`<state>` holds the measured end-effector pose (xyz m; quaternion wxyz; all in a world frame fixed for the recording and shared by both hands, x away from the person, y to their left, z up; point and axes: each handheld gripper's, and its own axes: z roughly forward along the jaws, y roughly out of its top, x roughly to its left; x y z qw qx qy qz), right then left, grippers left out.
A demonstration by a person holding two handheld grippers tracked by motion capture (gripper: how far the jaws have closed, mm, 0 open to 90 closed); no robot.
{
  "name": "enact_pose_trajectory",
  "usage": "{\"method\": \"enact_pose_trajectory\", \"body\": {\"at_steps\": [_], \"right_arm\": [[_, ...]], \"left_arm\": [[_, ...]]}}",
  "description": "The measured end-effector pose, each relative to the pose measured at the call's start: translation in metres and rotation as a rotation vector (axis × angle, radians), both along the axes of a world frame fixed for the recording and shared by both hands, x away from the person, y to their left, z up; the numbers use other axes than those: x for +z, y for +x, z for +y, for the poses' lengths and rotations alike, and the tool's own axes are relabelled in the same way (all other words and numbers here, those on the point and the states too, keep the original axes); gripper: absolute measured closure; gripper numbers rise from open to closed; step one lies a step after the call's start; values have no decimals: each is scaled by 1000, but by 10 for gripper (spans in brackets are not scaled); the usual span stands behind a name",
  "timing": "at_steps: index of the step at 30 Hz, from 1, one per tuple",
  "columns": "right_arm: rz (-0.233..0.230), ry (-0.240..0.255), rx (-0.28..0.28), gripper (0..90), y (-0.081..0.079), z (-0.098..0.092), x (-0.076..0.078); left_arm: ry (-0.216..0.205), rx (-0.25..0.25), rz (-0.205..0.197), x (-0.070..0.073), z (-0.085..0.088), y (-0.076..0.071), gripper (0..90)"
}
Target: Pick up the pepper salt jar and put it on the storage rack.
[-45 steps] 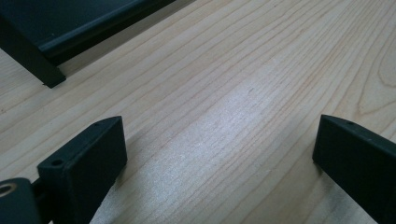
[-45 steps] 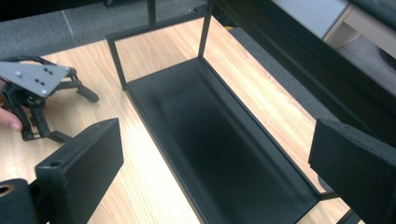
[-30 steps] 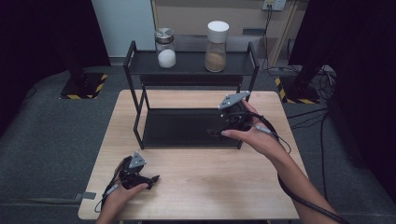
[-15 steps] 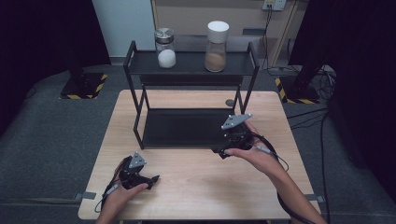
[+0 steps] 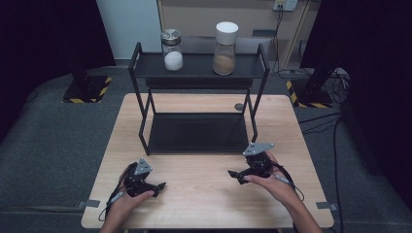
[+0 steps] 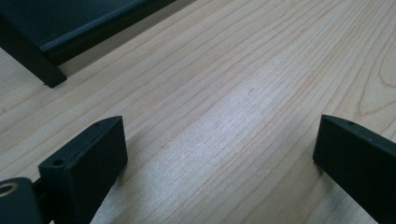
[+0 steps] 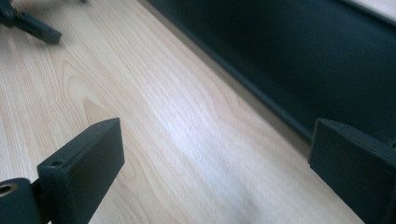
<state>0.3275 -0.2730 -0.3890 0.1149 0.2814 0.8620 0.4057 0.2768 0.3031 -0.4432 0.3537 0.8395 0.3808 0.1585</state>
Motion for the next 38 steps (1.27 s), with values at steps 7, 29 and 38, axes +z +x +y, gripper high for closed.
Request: {"method": "enact_pose_trajectory", "body": {"at_steps": [7,29,38], "right_arm": [[23,-11,-32,40,-12,-14,-25],[26,-74,-51,11,-35,-18,-53],[26,-74,-51,9,-35,-18,-54]], "left_arm": [[0,1,-1,0,0,0,18],[1,2,-1,0,0,0,18],[1,2,-2,0,0,-1,18]]}}
